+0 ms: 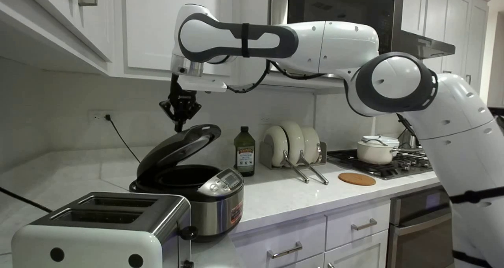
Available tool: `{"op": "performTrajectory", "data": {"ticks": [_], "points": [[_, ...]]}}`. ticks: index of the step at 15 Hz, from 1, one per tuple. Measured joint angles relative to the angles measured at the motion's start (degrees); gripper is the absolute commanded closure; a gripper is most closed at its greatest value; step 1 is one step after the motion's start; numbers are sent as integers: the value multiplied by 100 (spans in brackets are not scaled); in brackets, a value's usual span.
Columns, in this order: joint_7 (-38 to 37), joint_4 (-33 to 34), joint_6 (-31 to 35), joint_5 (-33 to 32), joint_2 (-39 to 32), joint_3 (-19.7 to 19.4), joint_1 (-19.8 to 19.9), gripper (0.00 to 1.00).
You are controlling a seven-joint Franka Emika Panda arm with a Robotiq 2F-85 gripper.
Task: Open the cooker, lift the lever on the toaster, and then close the cooker
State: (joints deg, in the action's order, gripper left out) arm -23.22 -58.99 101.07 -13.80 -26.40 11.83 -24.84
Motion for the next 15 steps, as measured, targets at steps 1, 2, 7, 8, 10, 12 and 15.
{"op": "performTrajectory", "data": {"ticks": [1, 2, 7, 8, 10, 12, 15], "points": [[-49, 150, -175, 41, -87, -14, -14, 100], [-94, 305, -360, 80, -176, -45, -44, 100], [-204, 1067, -1236, 256, -649, -133, -124, 100], [-205, 1188, -1390, 323, -736, -161, -128, 100], [-205, 1406, -1672, 472, -897, -220, -131, 100], [-205, 1619, -1933, 604, -1062, -271, -134, 100], [-205, 1928, -2303, 730, -1320, -314, -134, 100]]}}
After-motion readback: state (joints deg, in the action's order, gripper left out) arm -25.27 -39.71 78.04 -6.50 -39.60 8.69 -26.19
